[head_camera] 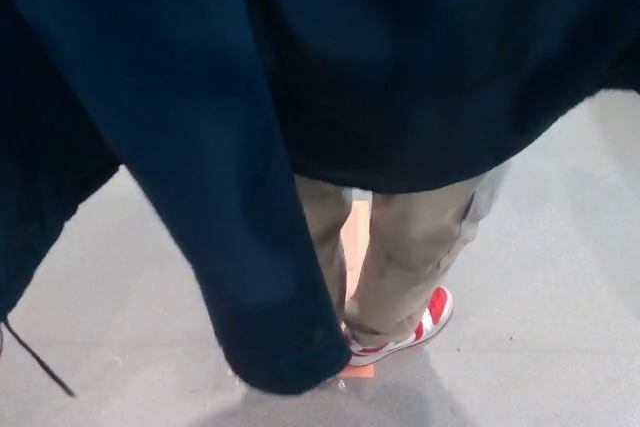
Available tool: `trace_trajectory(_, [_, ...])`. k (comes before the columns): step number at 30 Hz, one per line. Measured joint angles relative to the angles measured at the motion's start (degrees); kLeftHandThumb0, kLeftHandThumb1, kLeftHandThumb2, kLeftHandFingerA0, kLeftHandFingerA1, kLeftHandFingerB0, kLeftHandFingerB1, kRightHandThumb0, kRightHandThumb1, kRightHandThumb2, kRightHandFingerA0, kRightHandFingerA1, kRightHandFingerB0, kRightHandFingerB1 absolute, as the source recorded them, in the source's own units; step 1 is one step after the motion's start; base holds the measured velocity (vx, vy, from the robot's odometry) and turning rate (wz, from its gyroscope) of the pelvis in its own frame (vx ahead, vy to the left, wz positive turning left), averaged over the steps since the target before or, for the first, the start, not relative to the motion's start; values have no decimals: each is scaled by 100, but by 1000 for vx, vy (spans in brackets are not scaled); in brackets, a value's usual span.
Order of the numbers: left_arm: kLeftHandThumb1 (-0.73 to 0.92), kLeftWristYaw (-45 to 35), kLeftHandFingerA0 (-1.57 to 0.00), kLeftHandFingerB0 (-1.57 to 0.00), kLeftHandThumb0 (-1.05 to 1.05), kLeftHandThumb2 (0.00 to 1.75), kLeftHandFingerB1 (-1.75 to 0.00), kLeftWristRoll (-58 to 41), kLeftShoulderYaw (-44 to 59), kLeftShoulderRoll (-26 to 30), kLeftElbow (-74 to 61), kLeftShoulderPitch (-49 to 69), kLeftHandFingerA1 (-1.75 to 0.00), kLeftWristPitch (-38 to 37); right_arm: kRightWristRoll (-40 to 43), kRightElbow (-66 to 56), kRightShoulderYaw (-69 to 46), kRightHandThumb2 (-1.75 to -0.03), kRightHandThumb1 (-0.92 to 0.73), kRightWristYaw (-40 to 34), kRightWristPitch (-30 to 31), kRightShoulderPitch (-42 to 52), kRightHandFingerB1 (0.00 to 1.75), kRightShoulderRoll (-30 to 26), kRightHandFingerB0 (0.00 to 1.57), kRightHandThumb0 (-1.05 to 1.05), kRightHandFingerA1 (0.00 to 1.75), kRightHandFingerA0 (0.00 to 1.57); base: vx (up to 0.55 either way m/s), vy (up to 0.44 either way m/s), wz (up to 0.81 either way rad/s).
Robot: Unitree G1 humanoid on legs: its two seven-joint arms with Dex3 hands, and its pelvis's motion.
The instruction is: A person hands a coat to the robot and the robot grabs it with both hands and holds it while the person wears the coat.
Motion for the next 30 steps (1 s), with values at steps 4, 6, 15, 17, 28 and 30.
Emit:
trace_trajectory(4, [77, -67, -99, -83, -48, 72, -153, 21, -57, 20, 12, -32, -168, 10, -7, 16, 57, -65, -83, 0, 46, -22, 167, -1, 75, -36, 175, 98, 0, 0, 0])
trace_trajectory(6, [64, -87, -130, -92, -42, 103, -114, 28, -78, 28, 24, -31, -140, 10, -7, 17, 80, -65, -82, 0, 56, -22, 169, -1, 77, -36, 175, 99, 0, 0, 0])
trace_trajectory(15, [82, -182, -96, -77, -42, 73, -158, 33, -95, 33, 49, 5, -175, 12, -10, 29, 139, -66, -83, 0, 79, -21, 167, -24, 78, -36, 175, 99, 0, 0, 0])
trace_trajectory(17, [83, -194, -99, -73, -40, 66, -165, 35, -102, 33, 49, 13, -175, 13, -10, 33, 151, -66, -83, 0, 80, -21, 167, -30, 78, -36, 175, 99, 0, 0, 0])
trace_trajectory(28, [79, -170, -101, -83, -43, 73, -156, 27, -99, 33, 24, 87, -175, 12, -15, 34, 212, -65, -83, 0, 79, -21, 165, -73, 76, -37, 175, 98, 0, 0, 0])
trace_trajectory(30, [78, -164, -99, -78, -42, 73, -158, 23, -87, 33, 12, 87, -175, 12, -15, 34, 215, -65, -83, 1, 80, -21, 164, -75, 77, -37, 175, 99, 0, 0, 0])
